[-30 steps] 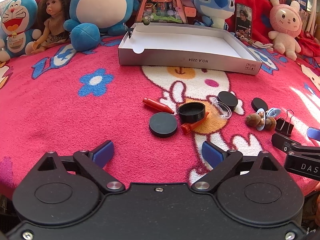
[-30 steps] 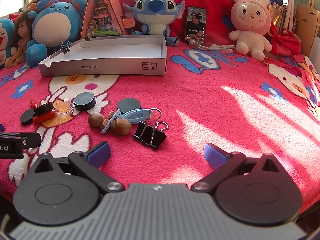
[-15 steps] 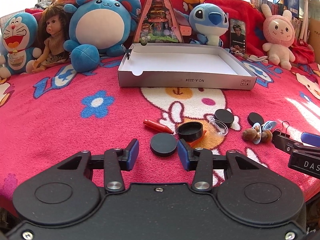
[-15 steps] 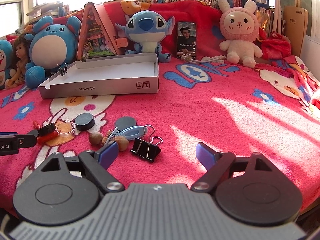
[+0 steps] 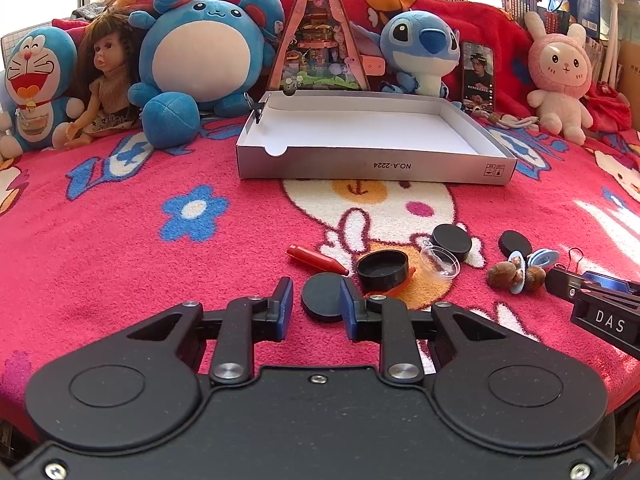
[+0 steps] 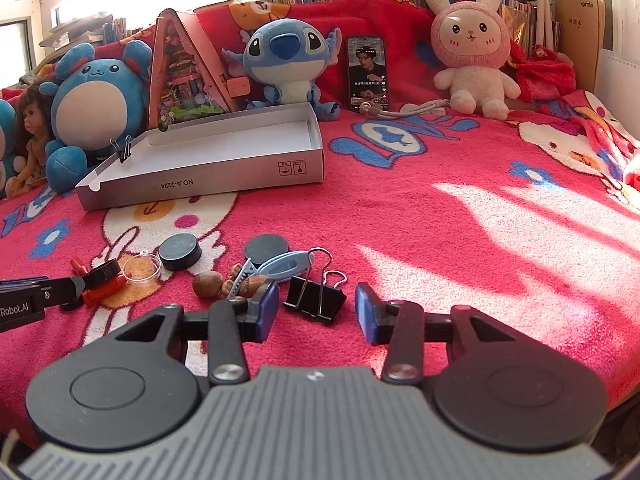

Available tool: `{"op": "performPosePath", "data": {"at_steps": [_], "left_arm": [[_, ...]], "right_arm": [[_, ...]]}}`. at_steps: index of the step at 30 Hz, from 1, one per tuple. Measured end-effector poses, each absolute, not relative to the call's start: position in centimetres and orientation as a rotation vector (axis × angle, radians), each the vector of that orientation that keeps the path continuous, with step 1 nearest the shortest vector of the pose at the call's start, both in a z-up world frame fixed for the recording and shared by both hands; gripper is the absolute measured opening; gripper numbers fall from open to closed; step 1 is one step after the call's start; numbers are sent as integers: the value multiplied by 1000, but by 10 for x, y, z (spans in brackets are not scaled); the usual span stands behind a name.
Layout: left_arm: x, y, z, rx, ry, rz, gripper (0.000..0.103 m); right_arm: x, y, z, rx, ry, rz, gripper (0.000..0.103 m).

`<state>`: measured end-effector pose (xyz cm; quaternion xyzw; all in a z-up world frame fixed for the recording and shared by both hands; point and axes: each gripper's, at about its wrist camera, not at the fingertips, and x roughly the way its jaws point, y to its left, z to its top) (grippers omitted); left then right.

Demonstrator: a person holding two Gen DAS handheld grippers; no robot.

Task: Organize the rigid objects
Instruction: 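Close the left tool on the black disc while the right grasps the binder clip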

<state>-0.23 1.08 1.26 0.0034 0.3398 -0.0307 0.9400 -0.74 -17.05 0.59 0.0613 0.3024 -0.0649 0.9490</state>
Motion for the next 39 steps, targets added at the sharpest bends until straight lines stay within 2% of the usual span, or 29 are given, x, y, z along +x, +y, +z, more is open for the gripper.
{"op": "performPosePath", "data": {"at_steps": [5, 13, 19, 25, 34, 36, 38, 39], "left_arm": [[-3, 11, 12, 8, 689, -64, 25], [-5, 6, 10, 11, 682, -81, 35], [-6, 2, 6, 30, 692, -78, 36], [-6, 3, 6, 27, 688, -76, 36], [-4, 6, 6, 20, 692, -72, 36], [-4, 6, 6, 19, 692, -72, 36], [-4, 6, 6, 20, 692, -72, 36], [-4, 6, 6, 21, 691, -72, 36]], "right_arm": [[-4, -168, 4, 128, 614, -157, 53], [-4, -170, 3, 137, 601, -193, 53], [-6, -173, 3, 184, 598, -167, 36], [-3, -171, 4, 147, 602, -100, 31], [5, -184, 8, 45, 649, 64, 32], [4, -187, 9, 31, 650, 66, 36], [2, -190, 9, 24, 654, 65, 47], [1, -192, 10, 20, 657, 65, 48]]}}
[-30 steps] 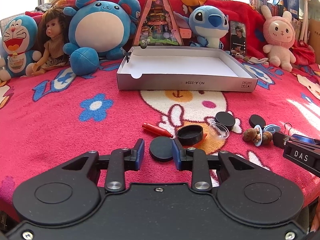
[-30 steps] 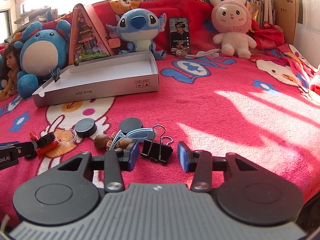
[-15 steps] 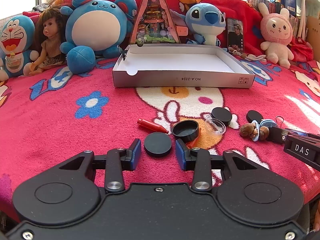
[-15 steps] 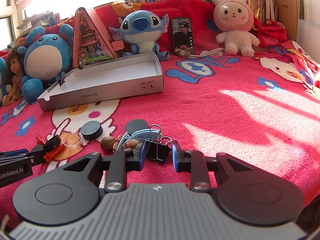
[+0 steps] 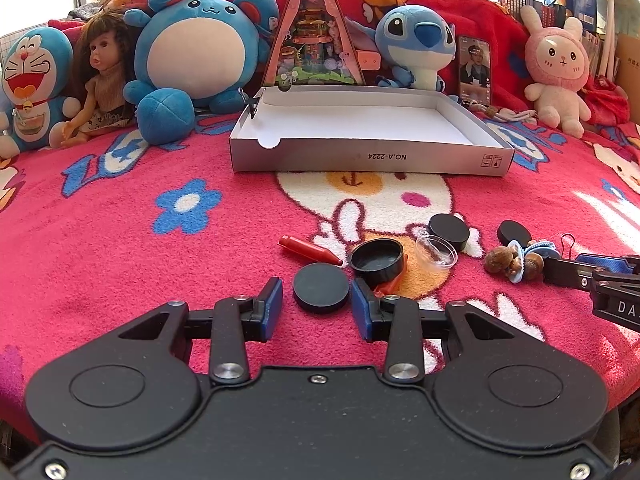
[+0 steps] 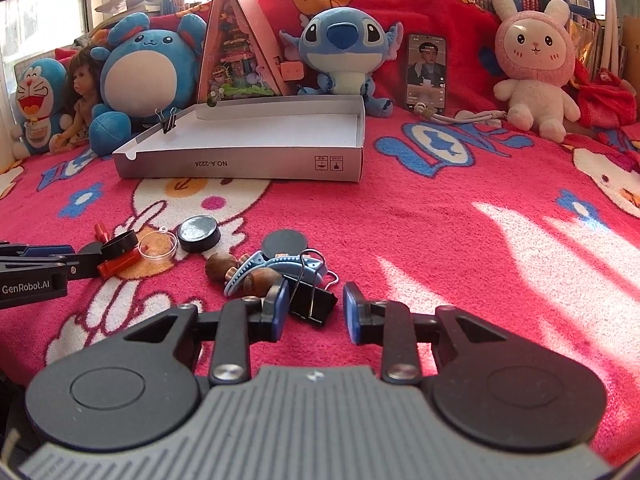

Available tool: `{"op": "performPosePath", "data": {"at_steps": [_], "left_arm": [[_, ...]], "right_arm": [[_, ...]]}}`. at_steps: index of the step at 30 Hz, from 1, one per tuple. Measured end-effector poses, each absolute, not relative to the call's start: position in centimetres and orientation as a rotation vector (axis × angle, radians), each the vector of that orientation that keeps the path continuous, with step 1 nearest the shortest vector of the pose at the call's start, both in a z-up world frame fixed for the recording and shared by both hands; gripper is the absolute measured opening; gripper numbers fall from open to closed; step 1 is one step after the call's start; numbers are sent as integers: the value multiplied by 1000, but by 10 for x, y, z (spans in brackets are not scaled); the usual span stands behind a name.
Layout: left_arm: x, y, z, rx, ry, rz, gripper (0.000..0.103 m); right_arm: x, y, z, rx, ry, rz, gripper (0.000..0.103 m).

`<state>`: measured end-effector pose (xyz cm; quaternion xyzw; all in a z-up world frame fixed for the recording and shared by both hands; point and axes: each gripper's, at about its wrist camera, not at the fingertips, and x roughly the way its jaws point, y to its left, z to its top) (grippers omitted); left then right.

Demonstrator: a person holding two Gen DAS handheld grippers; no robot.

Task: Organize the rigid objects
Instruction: 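Close the left tool on the black disc while the right grasps the binder clip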

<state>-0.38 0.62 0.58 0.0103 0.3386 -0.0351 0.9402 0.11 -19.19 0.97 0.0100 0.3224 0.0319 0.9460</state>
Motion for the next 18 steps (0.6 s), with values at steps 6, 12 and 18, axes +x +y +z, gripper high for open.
{"op": "performPosePath", "data": {"at_steps": [6, 12, 18], "left_arm": [[-4, 7, 5, 30, 688, -68, 36], [-4, 5, 5, 45, 682, -60, 36], [-5, 2, 4, 55, 679, -59, 36]], "right_arm": [[-5, -198, 8, -3, 678, 48, 54], [-6, -200, 10, -14, 660, -82, 58], [-9, -189, 13, 36, 639, -26, 58]]}}
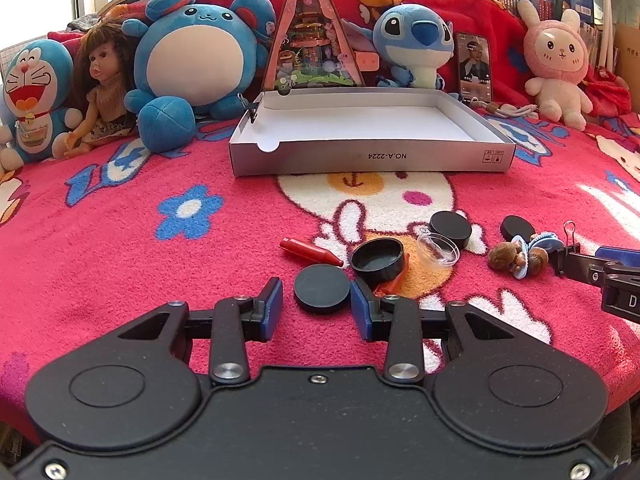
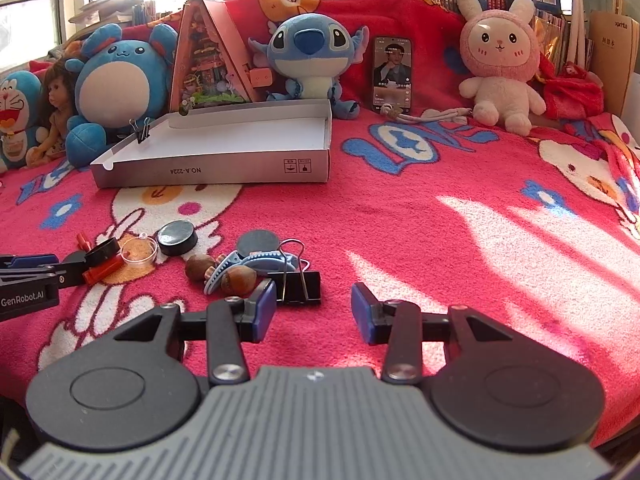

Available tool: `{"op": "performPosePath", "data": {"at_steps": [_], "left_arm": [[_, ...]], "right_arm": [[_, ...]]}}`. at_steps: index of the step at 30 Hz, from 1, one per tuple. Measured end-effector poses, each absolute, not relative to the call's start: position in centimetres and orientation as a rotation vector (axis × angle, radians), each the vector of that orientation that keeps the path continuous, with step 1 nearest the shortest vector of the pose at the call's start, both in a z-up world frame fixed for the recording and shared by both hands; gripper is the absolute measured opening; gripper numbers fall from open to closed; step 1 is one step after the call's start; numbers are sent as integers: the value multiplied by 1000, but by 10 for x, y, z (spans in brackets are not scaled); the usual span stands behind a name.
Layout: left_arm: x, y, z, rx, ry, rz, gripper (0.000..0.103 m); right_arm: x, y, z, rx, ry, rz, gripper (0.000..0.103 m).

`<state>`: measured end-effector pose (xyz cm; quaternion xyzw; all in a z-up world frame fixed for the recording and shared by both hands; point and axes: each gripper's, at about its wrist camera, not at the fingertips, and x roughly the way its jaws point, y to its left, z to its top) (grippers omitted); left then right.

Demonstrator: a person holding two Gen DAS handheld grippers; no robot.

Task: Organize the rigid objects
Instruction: 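Close the left tool on the black disc while the right grasps the binder clip, then carry the disc in the left tool into the box while the right carries the clip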

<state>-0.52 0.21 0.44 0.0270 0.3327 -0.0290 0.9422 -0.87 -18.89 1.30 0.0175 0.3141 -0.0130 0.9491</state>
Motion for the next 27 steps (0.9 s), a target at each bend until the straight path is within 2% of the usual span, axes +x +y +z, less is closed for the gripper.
{"op": "performPosePath", "data": {"at_steps": [6, 9, 15, 17, 27], "left_arm": [[-4, 2, 4, 53, 676, -61, 36], [-4, 2, 5, 49, 681, -64, 30], [-3, 3, 6, 41, 679, -65, 30], [-4, 4, 8, 40, 675, -67, 30], [-5, 12, 29, 13, 627, -43, 30]], "right_arm": [[-5, -174, 6, -7, 626, -44, 60], [-4, -170, 4, -37, 611, -64, 60], [-1, -173, 3, -25, 612, -65, 60], [-1, -172, 3, -26, 620, -53, 39], [-6, -171, 18, -24, 611, -48, 37]]}}
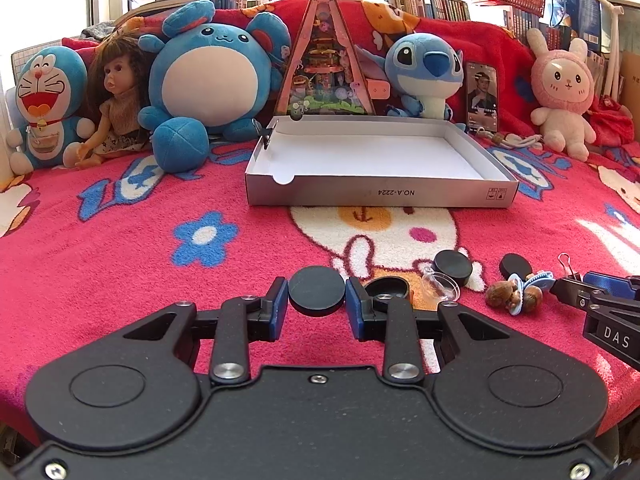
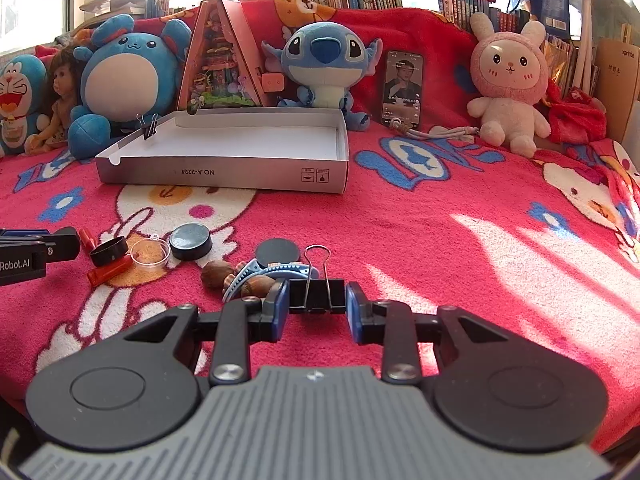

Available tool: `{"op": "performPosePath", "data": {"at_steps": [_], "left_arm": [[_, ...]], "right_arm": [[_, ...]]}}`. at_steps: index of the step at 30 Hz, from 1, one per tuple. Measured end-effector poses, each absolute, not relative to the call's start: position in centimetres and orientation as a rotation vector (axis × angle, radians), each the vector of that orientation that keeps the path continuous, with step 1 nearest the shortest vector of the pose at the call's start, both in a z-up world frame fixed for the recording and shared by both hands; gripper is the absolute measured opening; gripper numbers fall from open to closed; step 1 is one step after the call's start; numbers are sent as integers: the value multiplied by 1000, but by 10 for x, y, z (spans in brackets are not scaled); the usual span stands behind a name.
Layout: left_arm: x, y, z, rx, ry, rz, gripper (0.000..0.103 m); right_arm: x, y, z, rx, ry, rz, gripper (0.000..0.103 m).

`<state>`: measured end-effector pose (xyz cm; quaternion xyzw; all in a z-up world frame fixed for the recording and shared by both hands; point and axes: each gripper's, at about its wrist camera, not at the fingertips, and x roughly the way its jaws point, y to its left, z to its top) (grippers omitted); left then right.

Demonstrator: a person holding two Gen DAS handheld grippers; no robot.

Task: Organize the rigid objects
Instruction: 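Carry the disc in the left tool into the box while the right carries the clip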

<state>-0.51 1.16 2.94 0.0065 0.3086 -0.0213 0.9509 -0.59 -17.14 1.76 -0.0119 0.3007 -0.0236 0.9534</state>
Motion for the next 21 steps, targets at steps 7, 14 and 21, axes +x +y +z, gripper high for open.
{"op": "performPosePath", "data": {"at_steps": [7, 14, 21], "left_arm": [[9, 15, 40, 1, 619, -47, 30], [20, 13, 52, -18, 605, -87, 30], [37, 12, 61, -50, 607, -129, 30]], "right_arm": [[1, -179, 33, 3, 578, -55, 36], [8, -185, 47, 26, 526, -61, 36], [21, -194, 64, 70, 471, -53, 36]]}}
